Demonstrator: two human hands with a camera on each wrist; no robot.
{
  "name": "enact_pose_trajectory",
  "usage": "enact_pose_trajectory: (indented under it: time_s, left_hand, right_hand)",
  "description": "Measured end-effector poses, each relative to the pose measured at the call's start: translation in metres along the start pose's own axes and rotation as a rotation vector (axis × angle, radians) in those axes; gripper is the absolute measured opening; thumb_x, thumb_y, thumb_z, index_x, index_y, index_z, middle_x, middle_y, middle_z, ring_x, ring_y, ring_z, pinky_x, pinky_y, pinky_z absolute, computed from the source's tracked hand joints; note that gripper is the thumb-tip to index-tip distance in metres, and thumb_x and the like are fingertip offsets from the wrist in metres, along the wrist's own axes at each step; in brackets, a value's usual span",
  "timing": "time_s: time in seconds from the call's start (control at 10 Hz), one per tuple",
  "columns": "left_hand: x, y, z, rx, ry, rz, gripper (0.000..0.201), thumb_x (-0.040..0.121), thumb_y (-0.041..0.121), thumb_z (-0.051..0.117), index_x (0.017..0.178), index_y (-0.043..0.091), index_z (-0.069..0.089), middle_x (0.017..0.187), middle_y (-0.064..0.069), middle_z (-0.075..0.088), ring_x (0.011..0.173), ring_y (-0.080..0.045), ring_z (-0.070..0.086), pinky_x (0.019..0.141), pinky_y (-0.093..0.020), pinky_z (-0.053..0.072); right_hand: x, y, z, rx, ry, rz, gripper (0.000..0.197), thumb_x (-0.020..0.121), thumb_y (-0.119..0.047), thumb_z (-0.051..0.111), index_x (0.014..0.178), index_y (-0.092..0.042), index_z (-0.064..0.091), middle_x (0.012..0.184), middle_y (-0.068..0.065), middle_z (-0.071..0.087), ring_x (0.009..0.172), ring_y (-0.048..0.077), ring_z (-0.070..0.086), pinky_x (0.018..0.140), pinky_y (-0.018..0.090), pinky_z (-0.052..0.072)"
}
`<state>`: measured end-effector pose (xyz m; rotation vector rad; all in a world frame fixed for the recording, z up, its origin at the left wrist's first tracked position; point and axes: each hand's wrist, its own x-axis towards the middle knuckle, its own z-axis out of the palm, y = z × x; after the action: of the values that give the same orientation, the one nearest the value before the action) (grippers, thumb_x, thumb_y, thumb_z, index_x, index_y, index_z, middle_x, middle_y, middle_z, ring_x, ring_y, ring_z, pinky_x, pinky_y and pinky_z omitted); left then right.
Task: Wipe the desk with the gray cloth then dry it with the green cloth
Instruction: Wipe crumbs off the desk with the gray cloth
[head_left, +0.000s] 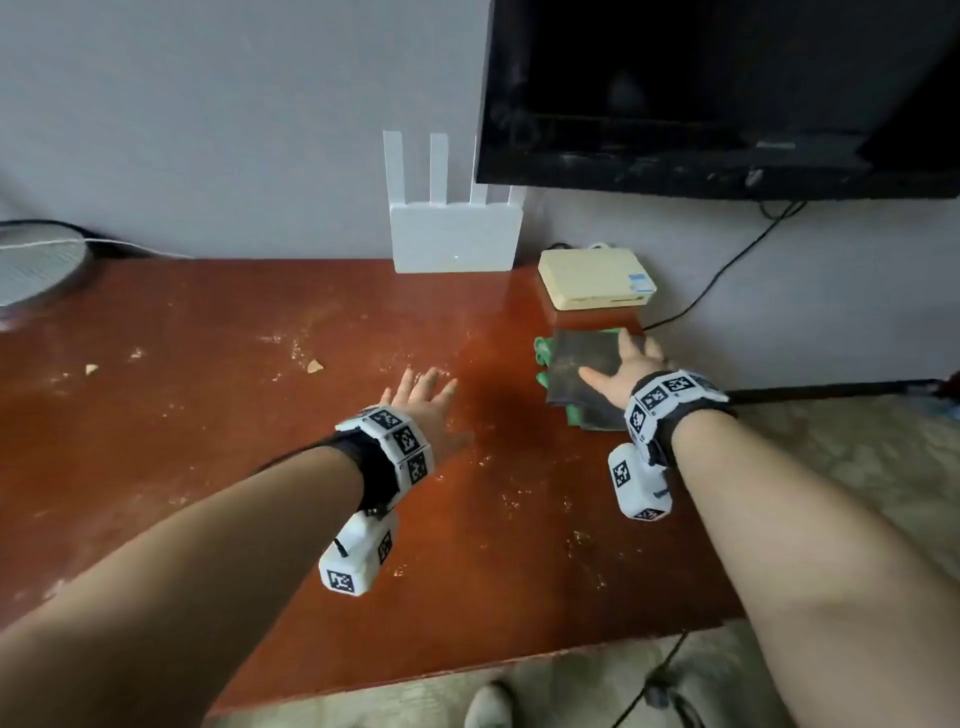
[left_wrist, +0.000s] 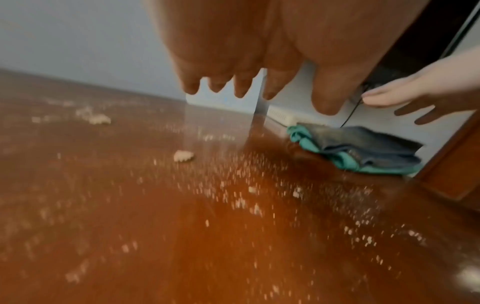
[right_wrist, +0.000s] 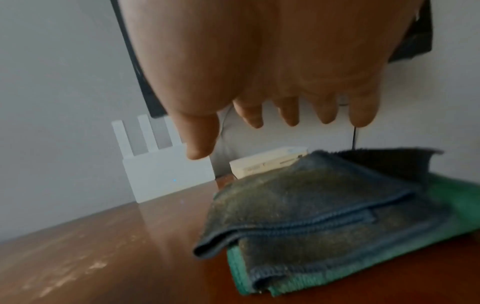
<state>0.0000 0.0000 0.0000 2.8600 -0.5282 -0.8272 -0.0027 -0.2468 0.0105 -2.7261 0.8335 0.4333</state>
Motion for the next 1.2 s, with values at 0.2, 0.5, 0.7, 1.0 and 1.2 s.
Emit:
enact_pose_trajectory:
  time_s: [0.2, 0.5, 0.7, 1.0, 1.2]
  left_hand:
    - [0.04, 0.01, 0.055, -0.013, -0.107, -0.077, 0.079, 0.092, 0.056, 0.04, 0.15, 0.029, -0.006, 0.157, 0.0, -0.016, 0.144, -0.026, -0.016, 0.117, -0.044, -0.004]
    - [0.052, 0.015, 0.075, 0.131, -0.108, -0.096, 0.084, 0.087, 0.069, 0.029, 0.144, 0.036, -0.023, 0.151, -0.001, -0.033, 0.14, -0.026, -0.029, 0.114, -0.047, -0.015]
    - [0.054, 0.016, 0.073, 0.15, -0.152, -0.109, 0.084, 0.086, 0.07, 0.027, 0.142, 0.037, -0.026, 0.149, 0.0, -0.036, 0.139, -0.025, -0.031, 0.113, -0.048, -0.016]
    - [0.055, 0.018, 0.072, 0.146, -0.171, -0.121, 0.084, 0.086, 0.071, 0.029, 0.142, 0.038, -0.024, 0.149, 0.0, -0.036, 0.139, -0.025, -0.031, 0.114, -0.048, -0.015]
    - [0.052, 0.02, 0.071, 0.164, -0.141, -0.121, 0.085, 0.085, 0.072, 0.028, 0.144, 0.037, -0.021, 0.151, -0.001, -0.032, 0.14, -0.027, -0.027, 0.115, -0.049, -0.011]
  right_hand:
    - [0.056, -0.006, 0.029, -0.032, -0.038, -0.013, 0.096, 0.078, -0.069, 0.048, 0.149, -0.026, 0.001, 0.157, 0.01, 0.008, 0.141, 0.039, 0.01, 0.111, 0.055, 0.018]
    - [0.078, -0.003, 0.026, 0.003, 0.036, -0.106, 0.04, 0.092, -0.032, 0.051, 0.128, -0.016, 0.046, 0.135, 0.012, 0.045, 0.128, 0.034, 0.035, 0.101, 0.047, 0.035]
    - [0.079, 0.014, 0.011, 0.247, 0.046, -0.167, 0.023, 0.093, -0.019, 0.049, 0.109, -0.006, 0.06, 0.113, 0.018, 0.062, 0.108, 0.037, 0.055, 0.088, 0.038, 0.044]
    - [0.065, 0.047, -0.017, 0.65, 0.197, -0.233, 0.027, 0.094, -0.016, 0.05, 0.117, -0.003, 0.052, 0.1, 0.008, 0.055, 0.091, 0.018, 0.049, 0.075, 0.021, 0.035]
    - [0.03, 0.075, -0.052, 0.553, 0.359, -0.332, 0.026, 0.093, -0.015, 0.052, 0.117, -0.005, 0.053, 0.107, 0.009, 0.058, 0.096, 0.019, 0.052, 0.071, 0.016, 0.035]
